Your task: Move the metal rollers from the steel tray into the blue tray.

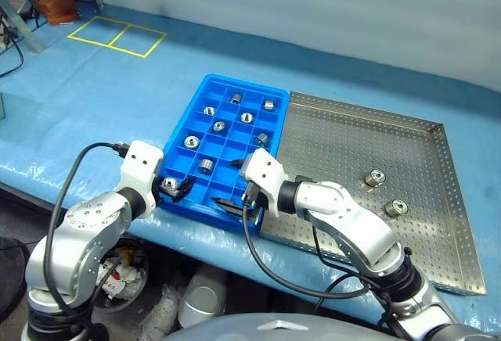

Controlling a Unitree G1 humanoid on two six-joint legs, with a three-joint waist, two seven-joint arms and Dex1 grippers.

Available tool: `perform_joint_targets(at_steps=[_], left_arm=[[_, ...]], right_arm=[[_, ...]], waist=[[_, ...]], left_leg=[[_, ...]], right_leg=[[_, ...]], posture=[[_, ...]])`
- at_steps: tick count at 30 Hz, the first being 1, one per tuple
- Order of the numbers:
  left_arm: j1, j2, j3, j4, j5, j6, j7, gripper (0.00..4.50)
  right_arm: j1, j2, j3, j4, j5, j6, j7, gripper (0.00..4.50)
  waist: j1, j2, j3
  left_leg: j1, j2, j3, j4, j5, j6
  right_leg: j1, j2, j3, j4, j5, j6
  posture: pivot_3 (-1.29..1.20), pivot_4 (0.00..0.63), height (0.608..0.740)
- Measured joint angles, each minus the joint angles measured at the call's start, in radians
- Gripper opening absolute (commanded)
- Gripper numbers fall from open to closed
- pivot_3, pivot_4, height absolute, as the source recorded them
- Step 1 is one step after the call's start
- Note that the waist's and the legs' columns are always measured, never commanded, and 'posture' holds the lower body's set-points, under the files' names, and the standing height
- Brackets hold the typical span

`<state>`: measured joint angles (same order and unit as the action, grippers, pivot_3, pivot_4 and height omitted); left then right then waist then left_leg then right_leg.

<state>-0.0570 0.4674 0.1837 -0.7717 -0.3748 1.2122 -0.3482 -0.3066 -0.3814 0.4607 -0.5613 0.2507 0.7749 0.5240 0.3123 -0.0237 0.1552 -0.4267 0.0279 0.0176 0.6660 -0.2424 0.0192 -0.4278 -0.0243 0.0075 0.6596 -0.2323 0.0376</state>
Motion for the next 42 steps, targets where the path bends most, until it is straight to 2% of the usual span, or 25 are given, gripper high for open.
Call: perform_joint_targets(at_steps=[8, 13, 16, 22, 26, 28, 35, 42], left_arm=[[-0.115, -0.124, 0.017, 0.027, -0.069, -0.122, -0.011, 4.49], [-0.13, -0.214, -0.077, 0.12, -0.053, -0.27, 0.013, 4.49], [-0.132, -0.243, -0.157, 0.174, -0.023, -0.345, 0.02, 4.49], [-0.16, -0.192, -0.324, 0.265, 0.022, -0.506, -0.087, 4.49], [-0.169, -0.176, -0.36, 0.309, 0.012, -0.556, -0.175, 4.49], [-0.172, -0.138, -0.387, 0.313, 0.006, -0.568, -0.232, 4.49], [-0.17, -0.06, -0.434, 0.312, -0.022, -0.57, -0.372, 4.49], [-0.169, -0.035, -0.468, 0.312, -0.015, -0.596, -0.394, 4.49]], right_arm=[[0.048, -0.011, -0.086, -0.077, 0.002, 0.043, -0.047, 4.5], [0.137, 0.008, -0.197, -0.155, 0.005, 0.094, -0.135, 4.5], [0.181, 0.04, -0.259, -0.187, -0.002, 0.137, -0.208, 4.5], [0.236, 0.085, -0.337, -0.205, -0.052, 0.196, -0.346, 4.5], [0.253, 0.09, -0.374, -0.199, -0.087, 0.221, -0.398, 4.5], [0.259, 0.104, -0.39, -0.199, -0.088, 0.232, -0.416, 4.5], [0.285, 0.116, -0.403, -0.199, -0.101, 0.241, -0.441, 4.5], [0.29, 0.122, -0.409, -0.199, -0.11, 0.241, -0.449, 4.5]], waist=[[-0.019, -0.001, 0.0], [-0.062, -0.001, -0.001], [-0.11, -0.001, -0.001], [-0.22, 0.0, -0.001], [-0.277, 0.0, -0.001], [-0.296, 0.001, -0.001], [-0.312, 0.001, -0.001], [-0.315, 0.001, -0.001]], left_leg=[[0.0, -0.001, -0.001, 0.001, 0.0, 0.0], [0.0, -0.001, -0.001, 0.002, 0.0, 0.0], [0.0, -0.001, -0.001, 0.002, 0.0, 0.0], [0.001, -0.001, -0.001, 0.002, 0.0, 0.001], [0.002, -0.001, -0.001, 0.001, 0.0, 0.001], [0.004, 0.0, -0.001, 0.0, 0.0, 0.001], [0.01, 0.0, 0.002, -0.001, 0.0, 0.001], [0.014, 0.002, 0.002, -0.001, 0.0, 0.002]], right_leg=[[0.001, 0.0, 0.0, 0.0, 0.003, -0.004], [0.002, -0.001, 0.001, -0.001, 0.003, -0.004], [0.002, -0.001, 0.002, 0.0, 0.003, -0.004], [0.002, -0.001, 0.004, 0.0, 0.003, -0.005], [0.002, 0.0, 0.005, 0.001, 0.004, -0.003], [0.003, 0.001, 0.006, 0.002, 0.005, 0.0], [0.007, 0.0, 0.009, 0.003, 0.001, 0.001], [0.012, -0.001, 0.009, 0.001, 0.0, 0.0]], posture=[[0.27, 0.15, 0.74], [0.16, 0.15, 0.74], [0.13, 0.15, 0.74], [0.05, 0.15, 0.74], [0.03, 0.15, 0.74], [0.02, 0.15, 0.74], [0.02, 0.15, 0.74], [0.01, 0.15, 0.74]])
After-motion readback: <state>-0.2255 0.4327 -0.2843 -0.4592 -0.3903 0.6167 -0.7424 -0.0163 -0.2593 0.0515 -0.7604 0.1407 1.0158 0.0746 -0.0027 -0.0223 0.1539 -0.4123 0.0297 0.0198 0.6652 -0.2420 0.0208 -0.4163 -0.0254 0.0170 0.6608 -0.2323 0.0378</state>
